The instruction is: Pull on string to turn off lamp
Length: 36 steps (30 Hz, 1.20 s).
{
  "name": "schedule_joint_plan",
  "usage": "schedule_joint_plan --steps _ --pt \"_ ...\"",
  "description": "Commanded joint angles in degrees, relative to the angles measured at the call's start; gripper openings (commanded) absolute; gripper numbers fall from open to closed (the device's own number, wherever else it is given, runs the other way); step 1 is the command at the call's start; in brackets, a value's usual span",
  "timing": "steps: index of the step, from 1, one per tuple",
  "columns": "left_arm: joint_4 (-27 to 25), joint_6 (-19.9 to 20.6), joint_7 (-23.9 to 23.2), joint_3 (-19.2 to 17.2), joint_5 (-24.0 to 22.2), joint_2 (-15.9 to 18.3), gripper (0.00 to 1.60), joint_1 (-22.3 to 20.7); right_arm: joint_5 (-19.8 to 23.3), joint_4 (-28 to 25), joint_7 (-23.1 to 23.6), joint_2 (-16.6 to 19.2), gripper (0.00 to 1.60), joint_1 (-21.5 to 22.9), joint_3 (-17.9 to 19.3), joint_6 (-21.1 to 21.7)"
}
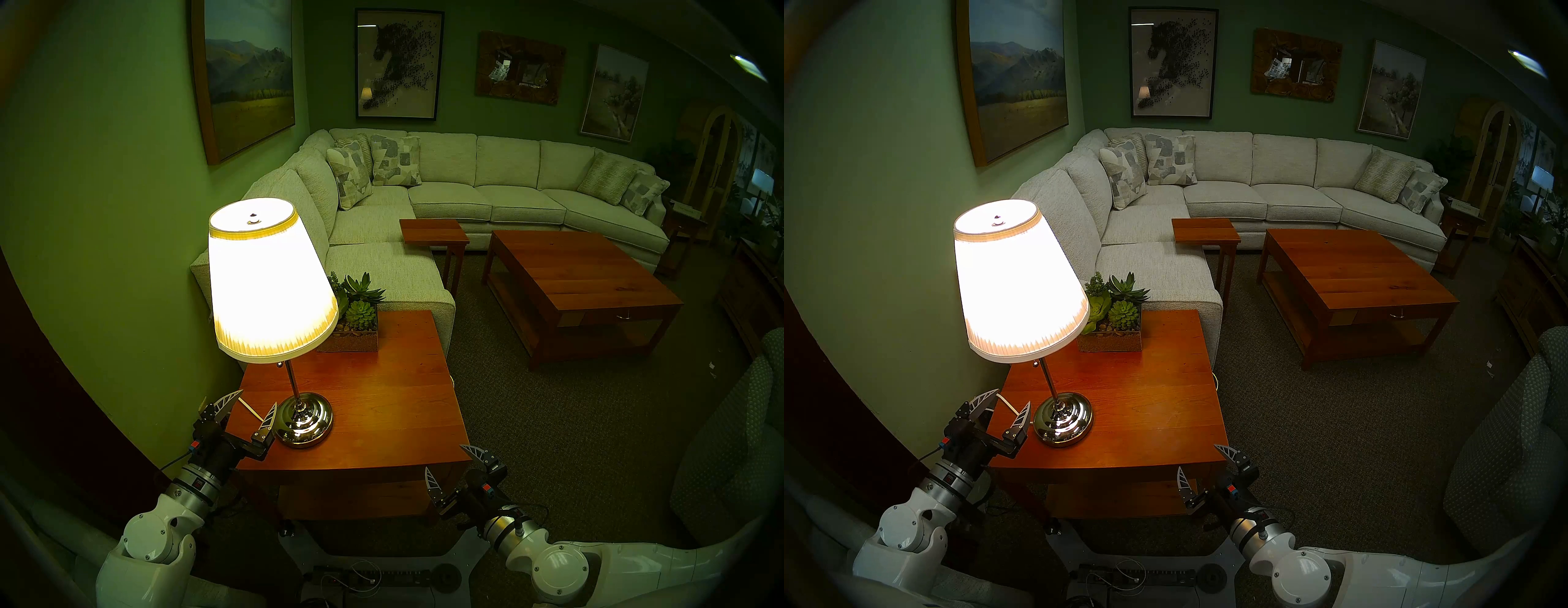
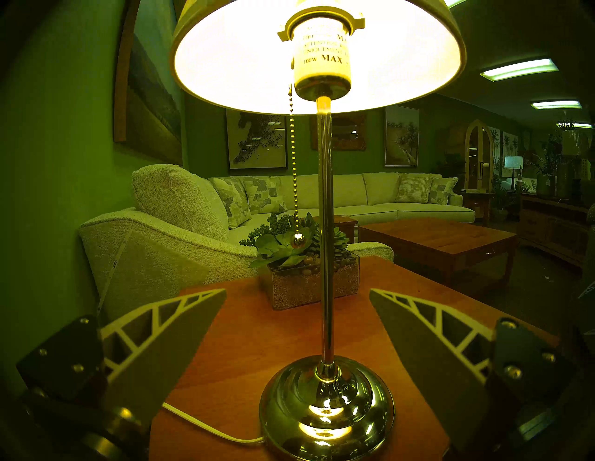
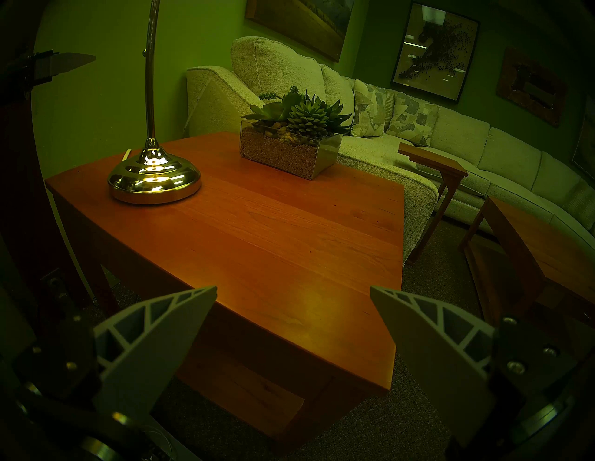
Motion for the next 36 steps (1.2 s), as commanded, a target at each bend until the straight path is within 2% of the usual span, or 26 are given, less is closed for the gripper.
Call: schedule_joint_plan --steps 1,4,9,16,20,36 --pt "-3.1 0.4 0.1 -1.2 -0.6 1.1 1.60 -2.2 -0.2 -1.1 0.0 0.0 1.60 0.4 0.3 -0.3" --pt "-2.3 0.9 0.2 -0.9 -0.5 1.4 1.60 -3.5 -0.1 -1.1 0.0 0.0 1.60 0.4 0.3 -0.2" --pt "3.0 1.0 0.2 0.1 -0.7 1.9 1.60 -8.1 -0.1 -1.1 0.0 0.0 1.60 0.4 0.3 -0.3" --pt "6.5 0.0 0.4 1.3 -0.5 2.0 1.60 -11.7 -0.1 -1.1 0.0 0.0 1.60 0.5 0.3 -0.3" --pt "5.8 -0.7 0.2 2.0 -1.0 1.7 1.60 -13.0 -0.1 -1.0 0.0 0.0 1.60 0.5 0.3 -0.3" --pt "4.1 -1.1 -0.4 1.7 -2.0 2.1 1.60 -13.7 -0.1 -1.1 0.0 0.0 1.60 0.5 0.2 -0.3"
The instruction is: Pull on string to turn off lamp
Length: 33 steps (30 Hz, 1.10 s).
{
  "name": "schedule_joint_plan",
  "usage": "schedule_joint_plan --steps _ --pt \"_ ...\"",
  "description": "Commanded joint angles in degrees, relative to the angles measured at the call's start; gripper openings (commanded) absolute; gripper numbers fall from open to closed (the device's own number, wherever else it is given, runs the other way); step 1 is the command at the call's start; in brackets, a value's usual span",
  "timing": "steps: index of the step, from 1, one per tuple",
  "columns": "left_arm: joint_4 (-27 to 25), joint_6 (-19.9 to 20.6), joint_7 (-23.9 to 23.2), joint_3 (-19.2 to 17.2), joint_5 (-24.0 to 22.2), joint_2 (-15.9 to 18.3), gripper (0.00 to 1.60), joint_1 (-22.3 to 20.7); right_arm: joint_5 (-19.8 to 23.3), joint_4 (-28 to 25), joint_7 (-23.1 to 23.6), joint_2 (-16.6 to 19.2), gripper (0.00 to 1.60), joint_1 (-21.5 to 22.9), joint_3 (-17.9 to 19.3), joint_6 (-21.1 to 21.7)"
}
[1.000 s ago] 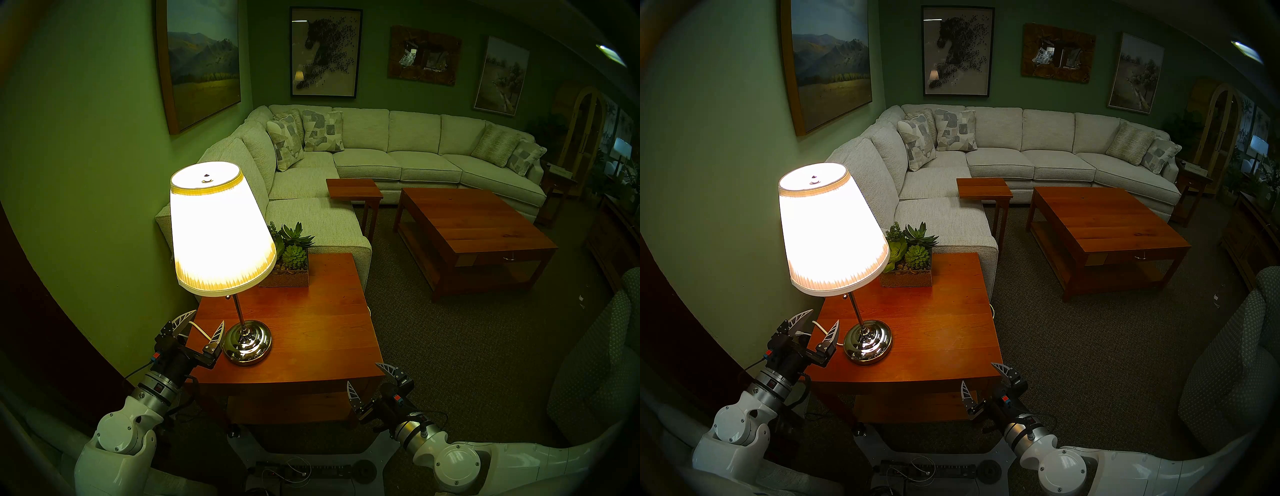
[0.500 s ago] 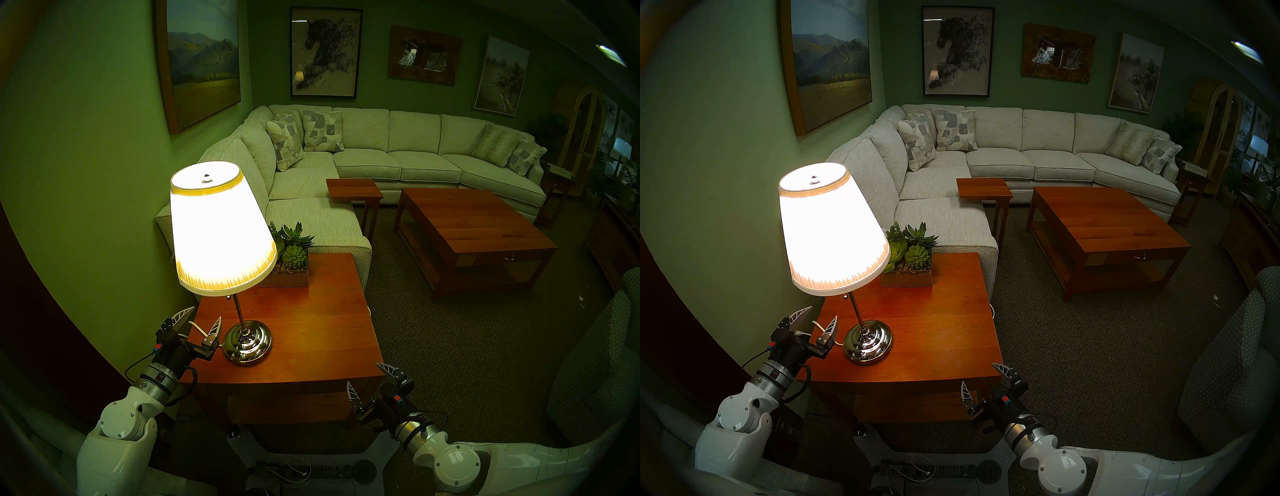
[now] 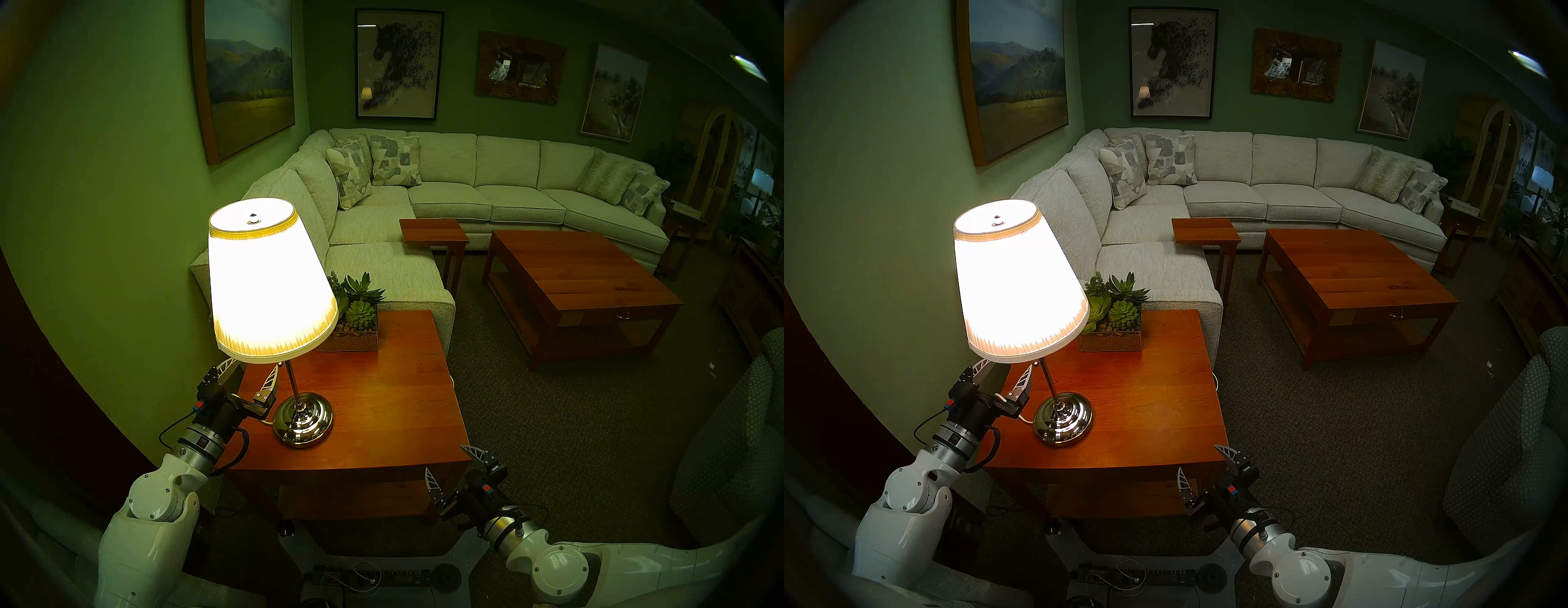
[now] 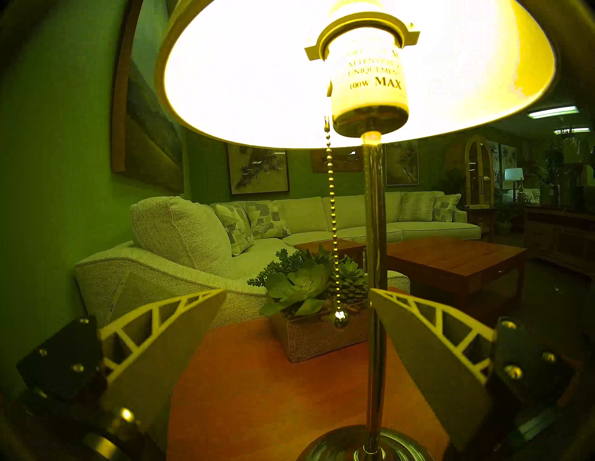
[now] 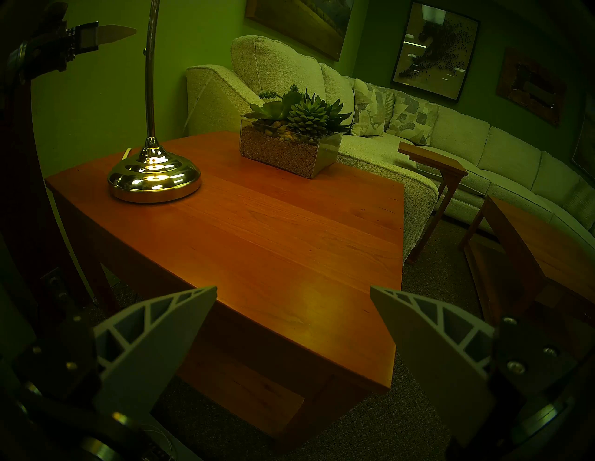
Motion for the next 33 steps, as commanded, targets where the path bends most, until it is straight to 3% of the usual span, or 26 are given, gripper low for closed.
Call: schedule_joint_plan --steps 1,10,33 --pt "-1.9 -1.2 -0.2 -0.8 -0.8 0.4 1.60 -2.2 -0.2 -1.2 0.1 0.0 1.60 0.5 0.4 -0.3" --pt "-0.8 -1.5 -0.7 -0.3 -0.2 0.4 1.60 -3.6 -0.2 -1.2 0.1 0.0 1.60 0.5 0.4 -0.3" --pt "5.8 -1.2 -0.4 2.3 2.0 0.3 1.60 -12.0 -0.2 -1.2 0.0 0.0 1.60 0.5 0.3 -0.3"
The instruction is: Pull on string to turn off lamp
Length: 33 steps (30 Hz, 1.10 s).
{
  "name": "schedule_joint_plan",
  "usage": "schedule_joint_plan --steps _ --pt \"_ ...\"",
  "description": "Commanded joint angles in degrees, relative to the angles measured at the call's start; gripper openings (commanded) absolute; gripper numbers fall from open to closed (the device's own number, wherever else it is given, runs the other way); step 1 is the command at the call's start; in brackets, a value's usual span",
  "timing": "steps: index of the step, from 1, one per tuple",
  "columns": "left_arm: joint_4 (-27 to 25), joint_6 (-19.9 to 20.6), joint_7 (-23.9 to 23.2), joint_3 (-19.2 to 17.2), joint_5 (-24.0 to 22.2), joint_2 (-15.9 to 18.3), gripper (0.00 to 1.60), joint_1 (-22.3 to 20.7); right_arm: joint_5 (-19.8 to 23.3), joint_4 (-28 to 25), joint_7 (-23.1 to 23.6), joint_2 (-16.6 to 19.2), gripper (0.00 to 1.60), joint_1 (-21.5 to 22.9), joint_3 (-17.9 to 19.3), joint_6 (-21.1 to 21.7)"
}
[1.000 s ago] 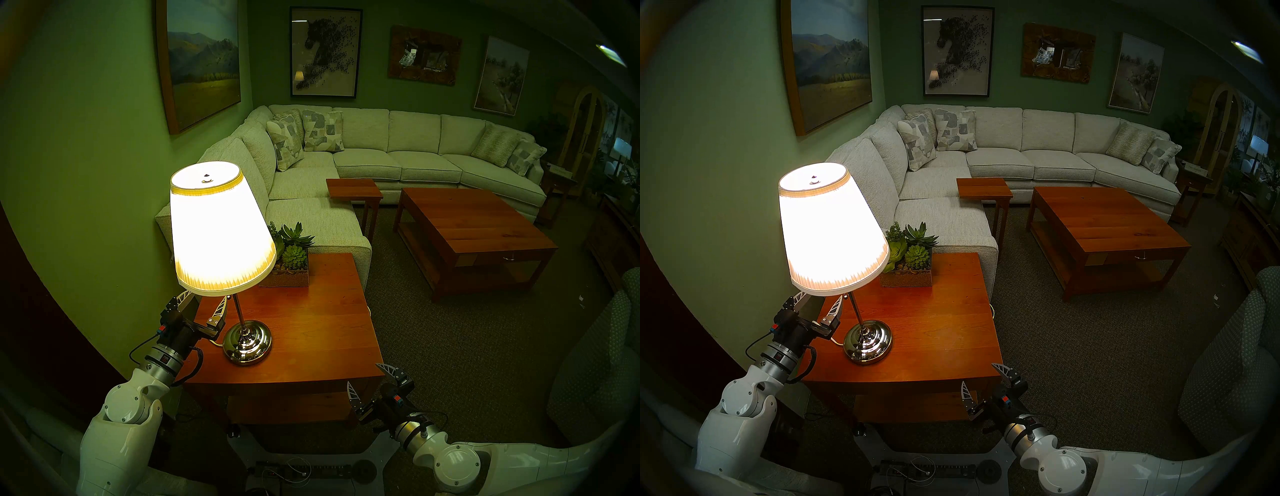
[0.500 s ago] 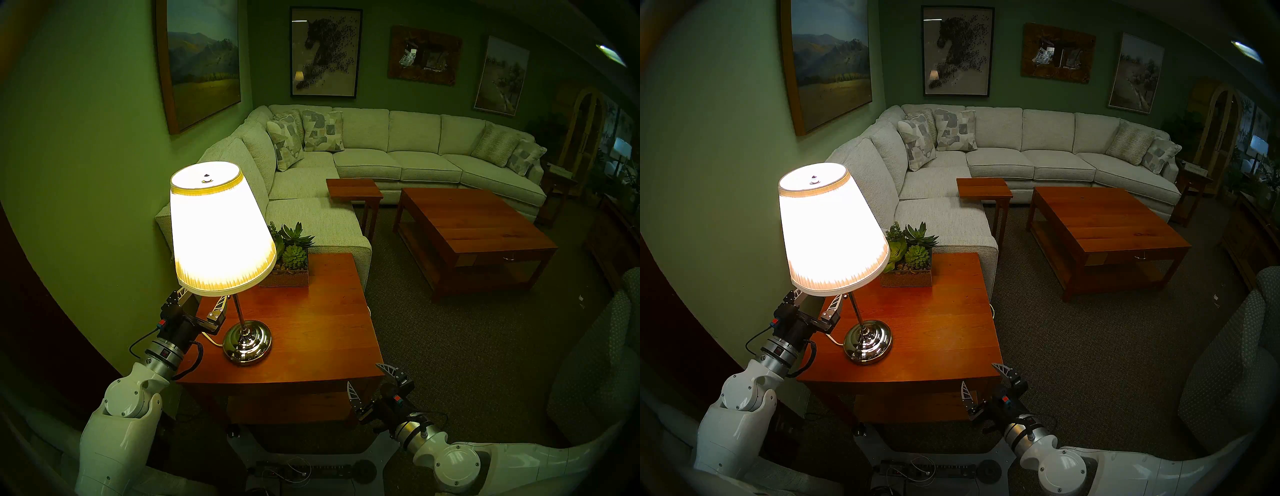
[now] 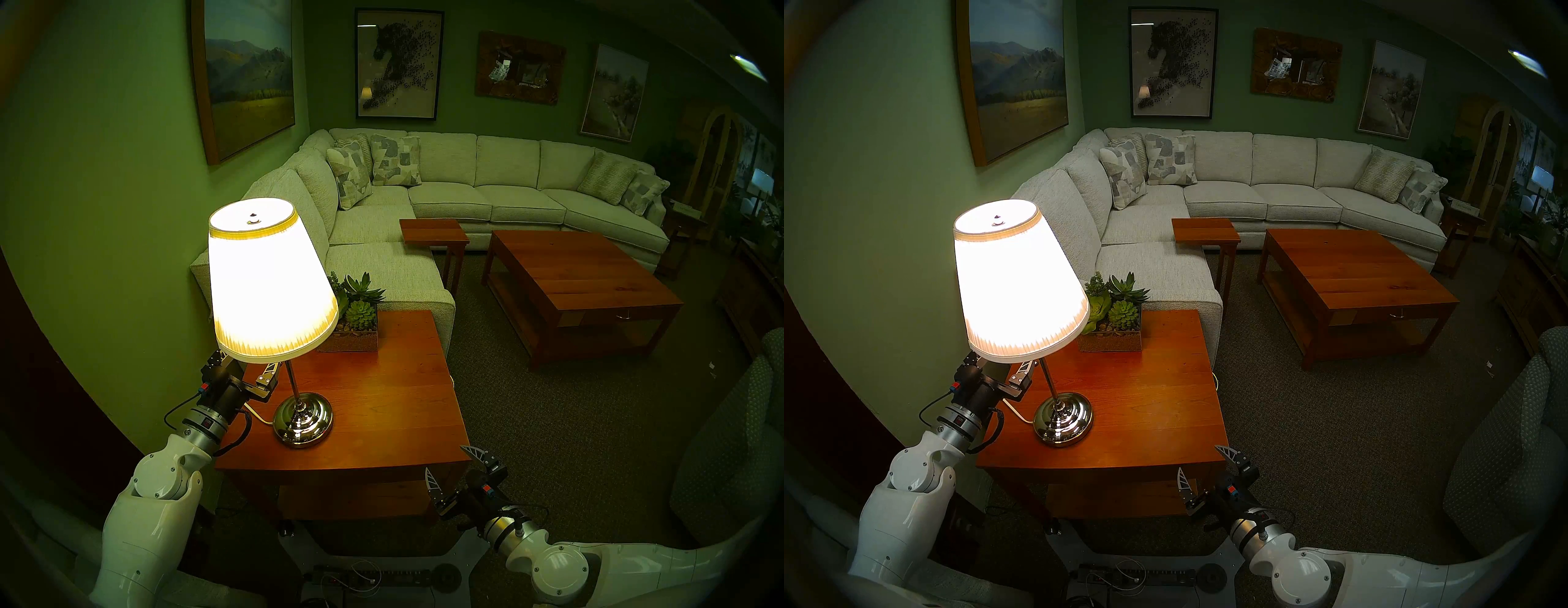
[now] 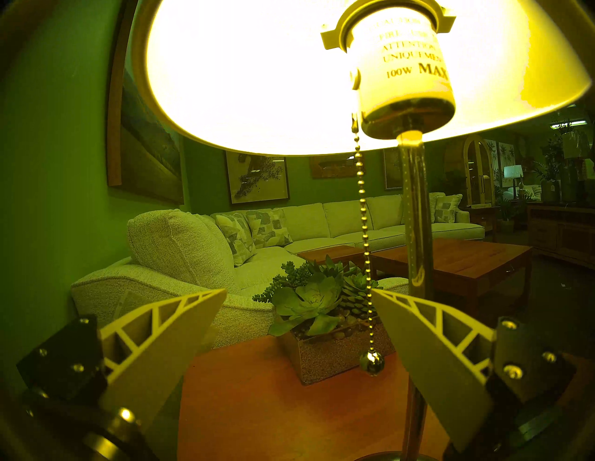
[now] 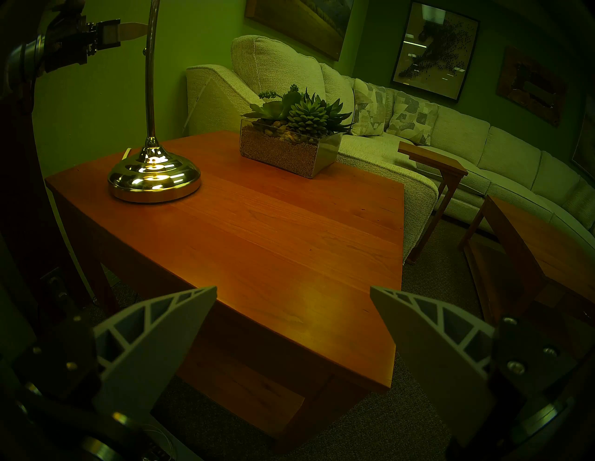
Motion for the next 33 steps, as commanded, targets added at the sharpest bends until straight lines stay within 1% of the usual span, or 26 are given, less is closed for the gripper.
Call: schedule_joint_plan --steps 1,2,3,4,5,7,8,10,11,15,16,18,19,20,22,23,27,33 --pt "0.0 -1.1 -0.3 0.6 -0.2 -0.2 1.52 -4.6 -0.2 -1.2 0.1 0.0 1.60 0.5 0.4 -0.3" --pt "0.1 -1.3 -0.9 1.0 -0.5 -0.1 1.52 -4.6 -0.2 -1.2 0.1 0.0 1.60 0.5 0.4 -0.3" --pt "0.2 -1.5 -0.8 1.1 -0.4 -0.2 0.65 -4.6 -0.2 -1.2 0.1 0.0 1.60 0.5 0.4 -0.3" --pt "0.1 -1.7 -1.0 1.3 -0.5 -0.2 0.65 -4.5 -0.2 -1.2 0.1 0.0 1.60 0.5 0.4 -0.3" --pt "0.1 -1.8 -1.0 1.4 -0.5 -0.3 0.77 -4.4 -0.2 -1.2 0.1 0.0 1.60 0.5 0.4 -0.3" --pt "0.2 -2.2 -1.2 1.5 -0.5 -0.3 0.77 -4.3 -0.2 -1.2 0.1 0.0 1.60 0.5 0.4 -0.3" --pt "0.2 -2.4 -1.3 1.6 -0.6 -0.3 0.31 -4.2 -0.2 -1.2 0.1 0.1 1.60 0.5 0.4 -0.3" --pt "0.1 -2.6 -1.5 1.5 -0.7 -0.1 0.31 -3.7 -0.2 -1.2 0.1 0.1 1.60 0.5 0.4 -0.3" --pt "0.1 -2.8 -1.6 1.5 -0.7 -0.1 0.00 -3.4 -0.2 -1.2 0.1 0.1 1.60 0.5 0.4 -0.3" --pt "0.1 -3.3 -2.0 1.2 -1.0 0.0 0.00 -2.5 -0.2 -1.3 0.1 0.1 1.60 0.5 0.4 -0.2" --pt "-0.4 -2.8 -2.4 1.2 -1.2 0.3 0.00 -1.6 -0.2 -1.3 0.1 0.1 1.60 0.5 0.4 -0.2" --pt "-0.6 -3.1 -2.5 1.0 -1.2 0.2 0.00 -1.0 -0.2 -1.3 0.1 0.1 1.60 0.5 0.4 -0.2" --pt "-1.0 -1.6 -2.7 1.2 -1.4 0.4 0.00 -0.2 -0.2 -1.3 0.1 0.1 1.60 0.5 0.4 -0.2" --pt "-0.8 -2.0 -2.7 1.2 -1.3 0.2 0.00 0.0 -0.2 -1.3 0.1 0.1 1.60 0.5 0.4 -0.2" --pt "-0.8 -2.1 -2.8 1.3 -1.3 0.2 0.00 0.1 -0.2 -1.3 0.1 0.1 1.60 0.5 0.4 -0.2" --pt "-0.2 -0.6 -3.3 1.6 -2.0 0.4 0.00 0.3 -0.2 -1.3 0.1 0.1 1.60 0.5 0.4 -0.2" --pt "1.5 -1.6 -3.9 2.0 -1.7 0.2 0.00 0.4 -0.1 -1.3 0.1 0.1 1.60 0.5 0.4 -0.2" --pt "1.8 -1.4 -4.0 2.1 -1.6 -0.1 0.00 0.5 -0.1 -1.3 0.1 0.1 1.60 0.5 0.4 -0.2"
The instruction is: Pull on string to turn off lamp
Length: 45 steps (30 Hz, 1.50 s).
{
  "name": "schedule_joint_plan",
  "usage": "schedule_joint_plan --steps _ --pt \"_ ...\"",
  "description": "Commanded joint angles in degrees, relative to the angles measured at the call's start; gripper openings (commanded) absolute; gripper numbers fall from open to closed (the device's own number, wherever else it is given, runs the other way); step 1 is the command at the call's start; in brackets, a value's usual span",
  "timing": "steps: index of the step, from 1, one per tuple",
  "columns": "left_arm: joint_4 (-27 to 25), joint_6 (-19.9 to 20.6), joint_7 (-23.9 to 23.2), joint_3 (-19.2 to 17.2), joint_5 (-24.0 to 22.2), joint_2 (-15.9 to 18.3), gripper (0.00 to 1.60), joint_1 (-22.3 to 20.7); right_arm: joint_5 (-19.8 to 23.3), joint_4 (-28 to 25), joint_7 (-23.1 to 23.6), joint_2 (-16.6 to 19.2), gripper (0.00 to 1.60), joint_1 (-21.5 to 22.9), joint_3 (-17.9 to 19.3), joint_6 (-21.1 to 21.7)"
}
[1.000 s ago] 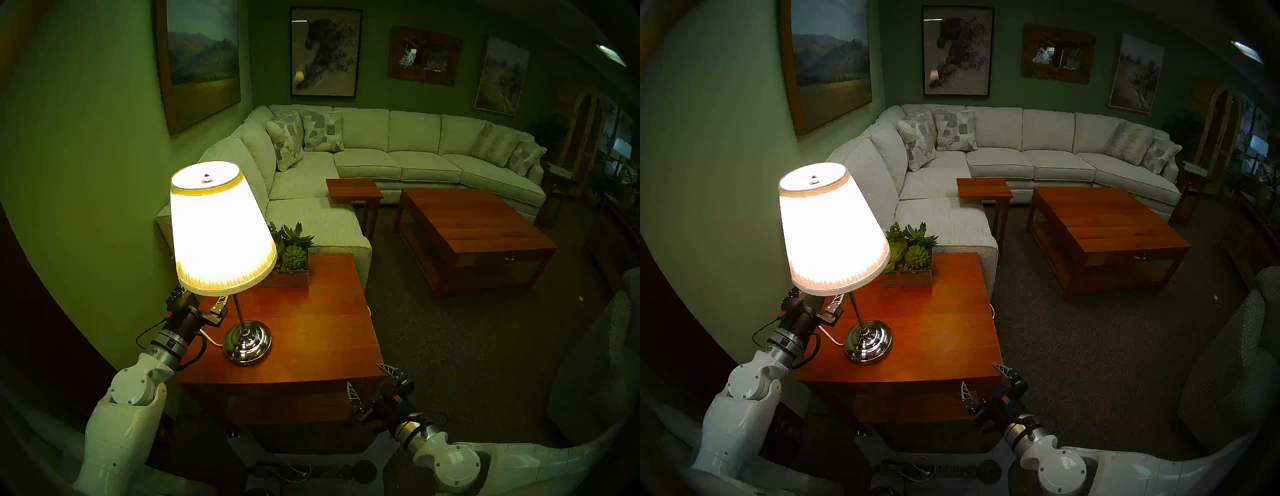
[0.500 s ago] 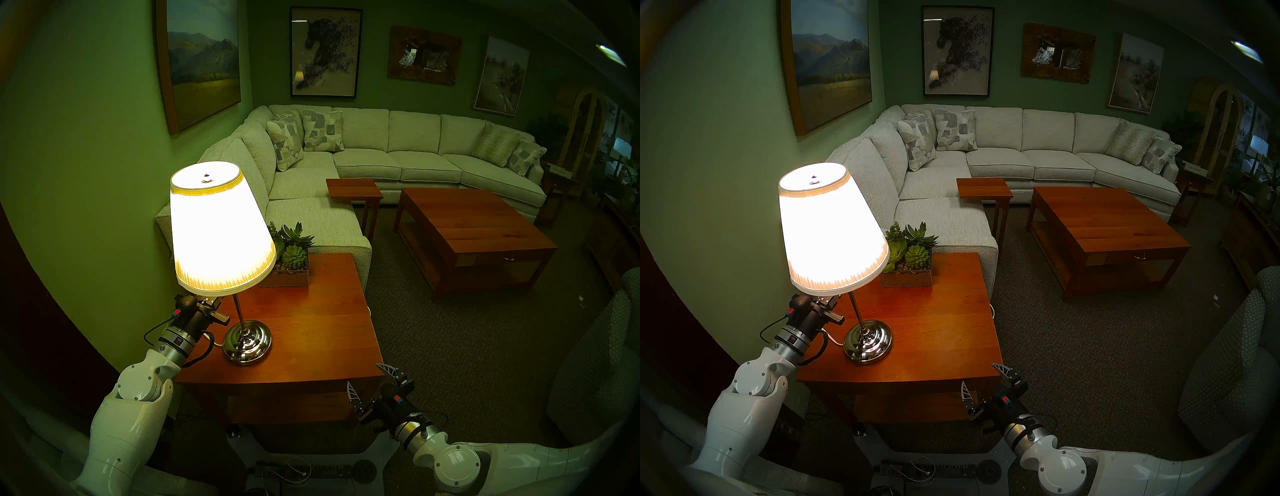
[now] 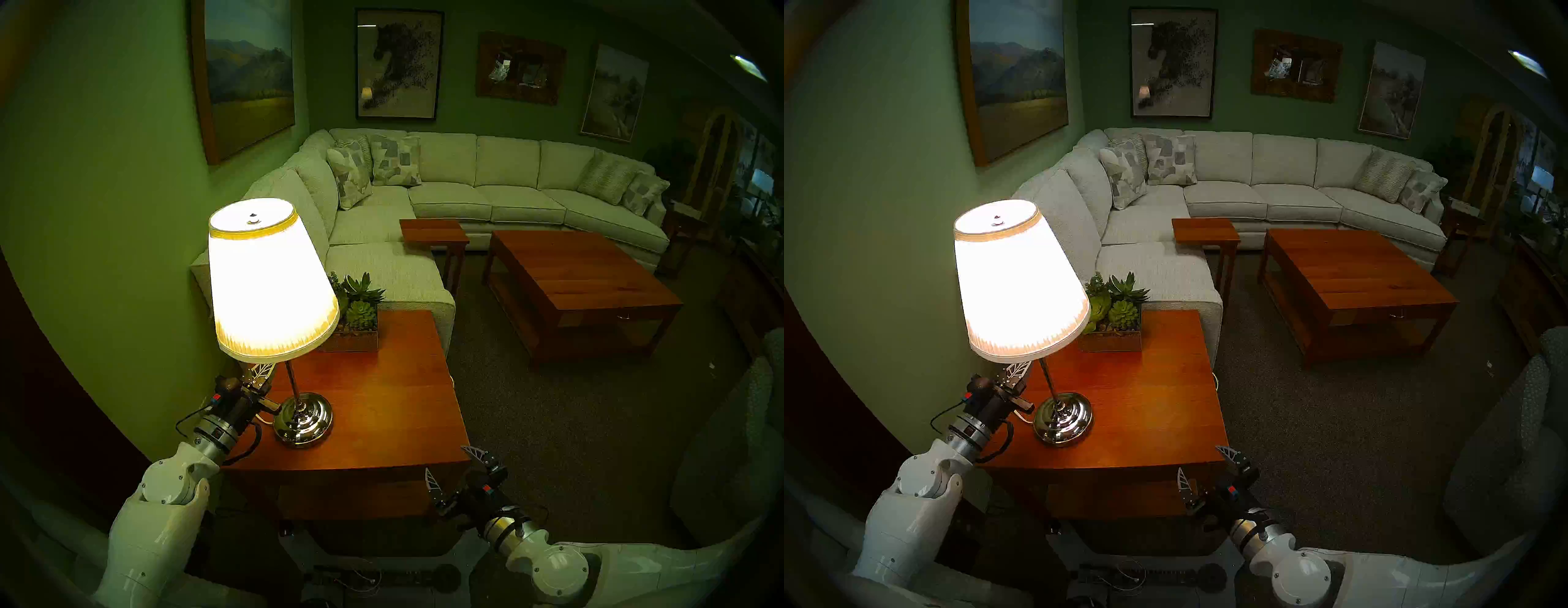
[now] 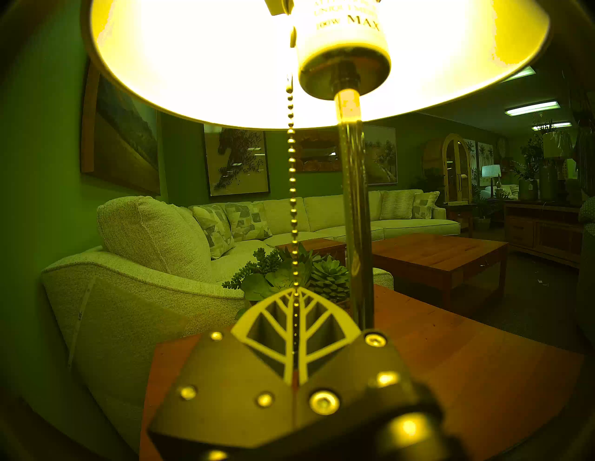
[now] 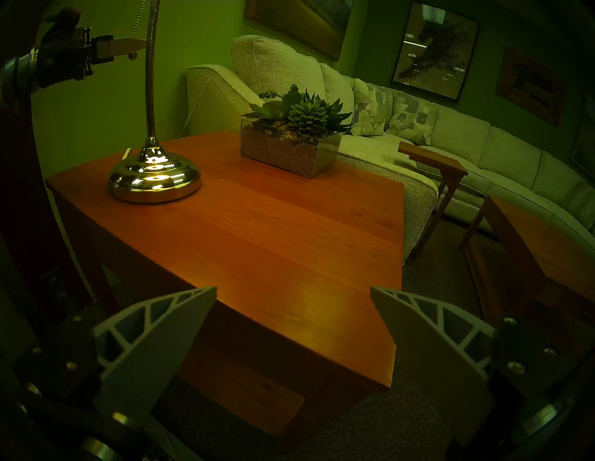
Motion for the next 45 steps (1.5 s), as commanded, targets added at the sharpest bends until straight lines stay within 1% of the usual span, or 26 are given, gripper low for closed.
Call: schedule_joint_plan --steps 1,6,10,11,13,14,16,17,18,19,20,23,24,28,29,31,32,33,35,36,38,39,43,45 --pt "-0.2 -0.1 -0.1 0.1 -0.3 -0.2 0.00 -0.6 -0.2 -1.3 0.1 0.1 1.60 0.5 0.4 -0.2" --pt "1.9 -0.3 -0.2 0.3 -0.1 -0.3 0.00 -1.2 -0.2 -1.3 0.1 0.1 1.60 0.5 0.4 -0.2" --pt "2.4 -0.5 -0.4 0.4 -0.2 -0.4 0.00 -1.3 -0.2 -1.3 0.1 0.1 1.60 0.5 0.4 -0.2" --pt "1.2 -0.8 -0.3 -0.2 -1.0 -0.7 0.00 -0.9 -0.2 -1.3 0.1 0.1 1.60 0.5 0.4 -0.2" --pt "0.1 -0.2 -0.1 -0.4 -1.2 -0.5 0.00 -0.4 -0.2 -1.3 0.1 0.1 1.60 0.5 0.4 -0.2" --pt "-0.8 -1.9 0.5 -1.2 -1.5 -1.0 0.00 -0.5 -0.2 -1.2 0.1 0.1 1.60 0.5 0.4 -0.3" --pt "-2.1 -1.1 0.5 -1.5 -1.7 -0.7 0.00 -0.3 -0.2 -1.2 0.1 0.0 1.60 0.5 0.4 -0.3" --pt "-3.7 -1.9 0.4 -2.2 -2.5 -0.9 0.00 -0.1 -0.2 -1.2 0.1 0.0 1.60 0.5 0.4 -0.3" --pt "-4.7 -1.5 0.5 -2.4 -2.6 -0.7 0.00 0.1 -0.2 -1.1 0.1 0.0 1.60 0.5 0.4 -0.3" --pt "-5.2 -1.3 0.5 -2.6 -2.7 -0.7 0.00 0.3 -0.2 -1.1 0.1 0.0 1.60 0.5 0.4 -0.3" --pt "-5.7 -2.1 0.1 -2.7 -3.1 -0.8 0.00 0.5 -0.2 -1.1 0.1 0.0 1.60 0.5 0.4 -0.3" --pt "-8.3 -1.5 0.3 -3.1 -3.4 -0.8 0.00 2.2 -0.2 -1.2 0.1 0.0 1.60 0.5 0.4 -0.3" --pt "-8.2 -1.9 0.1 -3.1 -3.5 -0.9 0.00 2.3 -0.2 -1.2 0.1 0.0 1.60 0.5 0.4 -0.3" --pt "-11.6 -0.4 1.2 -3.4 -2.6 -0.9 0.00 5.1 -0.2 -1.2 0.1 0.0 1.60 0.5 0.4 -0.3" --pt "-12.0 0.7 1.3 -3.3 -2.6 -0.6 0.00 5.7 -0.2 -1.2 0.1 0.1 1.60 0.5 0.4 -0.3" --pt "-12.5 0.9 1.6 -3.3 -2.4 -0.6 0.00 6.3 -0.2 -1.2 0.1 0.1 1.60 0.5 0.4 -0.3" --pt "-12.8 1.7 1.5 -3.3 -2.4 -0.3 0.00 7.5 -0.2 -1.2 0.1 0.1 1.60 0.5 0.4 -0.3" --pt "-12.8 1.3 1.4 -3.4 -2.4 -0.3 0.85 8.0 -0.2 -1.2 0.1 0.1 1.60 0.5 0.4 -0.3" --pt "-12.9 1.7 2.0 -3.4 -1.7 -0.4 0.85 9.2 -0.2 -1.2 0.1 0.1 1.60 0.5 0.4 -0.3" --pt "-12.8 1.3 2.0 -3.4 -1.7 -0.6 1.31 9.6 -0.2 -1.2 0.1 0.1 1.60 0.5 0.4 -0.3" --pt "-12.6 1.1 2.3 -3.5 -1.3 -0.7 1.31 10.6 -0.2 -1.2 0.1 0.1 1.60 0.5 0.4 -0.3" --pt "-12.4 0.7 2.2 -3.5 -1.4 -0.7 1.60 10.9 -0.2 -1.2 0.1 0.1 1.60 0.5 0.4 -0.3" --pt "-12.6 0.4 2.4 -4.0 -1.5 -0.5 1.60 12.1 -0.2 -1.2 0.1 0.1 1.60 0.5 0.4 -0.2" --pt "-13.2 0.1 2.4 -4.8 -2.0 -0.2 1.60 13.3 -0.2 -1.2 0.1 0.1 1.60 0.5 0.4 -0.3"
